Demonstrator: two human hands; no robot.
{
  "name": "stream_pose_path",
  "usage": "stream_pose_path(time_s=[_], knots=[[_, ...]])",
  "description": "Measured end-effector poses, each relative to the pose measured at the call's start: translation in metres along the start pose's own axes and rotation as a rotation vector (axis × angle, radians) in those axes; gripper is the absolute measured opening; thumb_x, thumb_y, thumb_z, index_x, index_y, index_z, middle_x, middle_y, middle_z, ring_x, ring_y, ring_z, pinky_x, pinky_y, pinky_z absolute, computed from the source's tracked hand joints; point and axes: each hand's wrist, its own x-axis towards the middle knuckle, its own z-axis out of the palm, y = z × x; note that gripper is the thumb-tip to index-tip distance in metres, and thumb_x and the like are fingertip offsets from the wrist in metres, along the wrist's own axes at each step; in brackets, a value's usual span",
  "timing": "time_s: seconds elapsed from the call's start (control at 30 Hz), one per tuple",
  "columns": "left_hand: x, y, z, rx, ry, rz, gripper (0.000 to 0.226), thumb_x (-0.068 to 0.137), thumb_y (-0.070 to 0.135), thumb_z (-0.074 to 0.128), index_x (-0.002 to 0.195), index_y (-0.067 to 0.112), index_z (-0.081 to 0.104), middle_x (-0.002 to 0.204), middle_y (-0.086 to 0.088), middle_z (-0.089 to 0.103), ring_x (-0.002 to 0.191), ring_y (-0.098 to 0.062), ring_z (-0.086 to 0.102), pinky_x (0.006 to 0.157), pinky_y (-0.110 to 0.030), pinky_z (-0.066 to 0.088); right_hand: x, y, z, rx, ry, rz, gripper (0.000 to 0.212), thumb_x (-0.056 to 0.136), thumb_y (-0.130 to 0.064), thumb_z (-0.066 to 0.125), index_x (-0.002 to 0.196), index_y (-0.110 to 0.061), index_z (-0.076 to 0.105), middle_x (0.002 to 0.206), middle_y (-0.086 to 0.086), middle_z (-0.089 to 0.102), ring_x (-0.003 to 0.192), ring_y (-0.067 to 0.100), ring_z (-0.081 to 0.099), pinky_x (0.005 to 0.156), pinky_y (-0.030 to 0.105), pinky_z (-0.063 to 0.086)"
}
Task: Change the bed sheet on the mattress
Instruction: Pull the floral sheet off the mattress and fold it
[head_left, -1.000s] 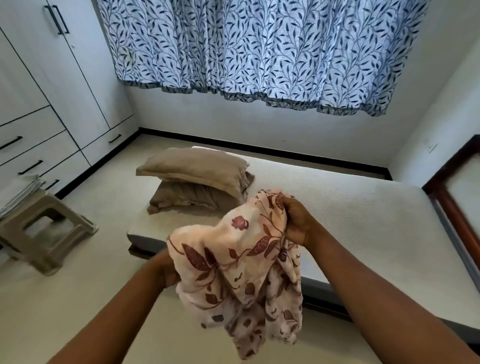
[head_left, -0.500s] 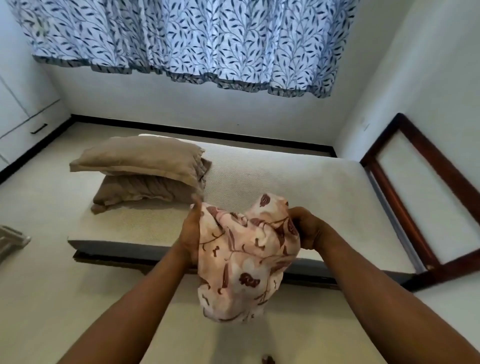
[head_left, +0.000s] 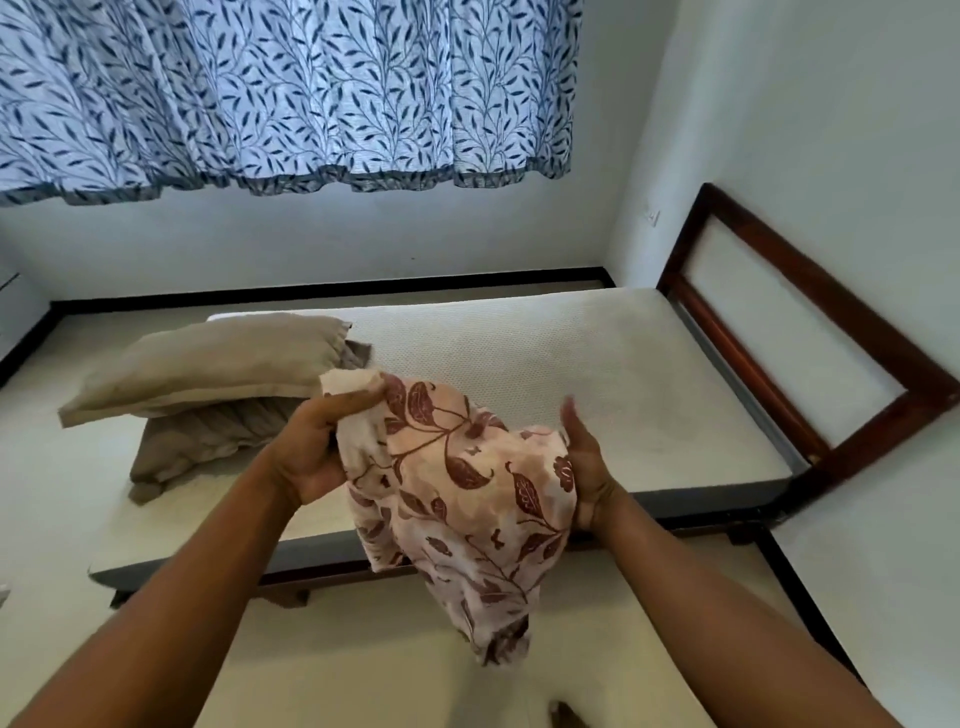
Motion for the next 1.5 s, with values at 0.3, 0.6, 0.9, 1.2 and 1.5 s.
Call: stream_pose_path(time_s=[0.3,0.6,0.9,1.2,1.5], knots=[[-0.015,0.010,-0.085,-0.047,0.117,-0.042,0.041,0.083,-0.001,0.043,0.109,-0.007,0.073,0.112,-0.029,0.070,0.097,-0.041,0.071,0.077,-0.046,0.062,0.011,-0.047,0.026,-0.091,-0.009,-0.368,0.025,0.085,0.001,0.056,0.088,-0.006,0.080,0.099,0.016,0.075,0.101,0.033,0.069,0.088,0.042,0.060],[0.088,-0.016,-0.081,0.463,0.213,-0.354,0.044,0.102,0.027,0.056,0.130,-0.007,0.061,0.111,-0.025,0.071,0.089,-0.032,0.070,0.088,-0.044,0.055,0.044,-0.082,-0.004,-0.493,0.363,-0.102,0.018,0.096,-0.008,0.057,0.098,0.006,0.068,0.084,0.021,0.072,0.071,0.031,0.071,0.071,0.041,0.061],[0.197,0.048,-0.019,0.158,0.206,0.027,0.034,0.091,0.004,0.046,0.066,0.011,0.068,0.076,-0.008,0.065,0.070,-0.022,0.061,0.064,-0.029,0.059,0.055,-0.226,-0.066,-0.165,0.122,-0.171,0.054,0.091,-0.036,0.047,0.121,0.003,0.069,0.125,0.024,0.066,0.114,0.039,0.063,0.107,0.049,0.046],[0.310,0.093,0.050,0.270,-0.013,0.067,0.010,0.093,0.003,0.055,0.094,0.005,0.066,0.082,-0.012,0.073,0.074,-0.024,0.072,0.077,-0.037,0.061,0.092,-0.284,-0.136,-0.257,0.068,-0.001,0.098,0.092,-0.080,0.035,0.134,0.005,0.061,0.137,0.030,0.059,0.128,0.044,0.057,0.109,0.053,0.044],[0.475,0.139,-0.005,0.403,-0.001,-0.036,0.033,0.091,-0.001,0.058,0.123,0.006,0.064,0.108,-0.019,0.073,0.089,-0.032,0.073,0.074,-0.044,0.062,0.184,-0.372,-0.143,0.002,0.176,-0.335,0.051,0.086,-0.008,0.046,0.131,0.013,0.058,0.129,0.032,0.060,0.121,0.044,0.061,0.109,0.056,0.046]])
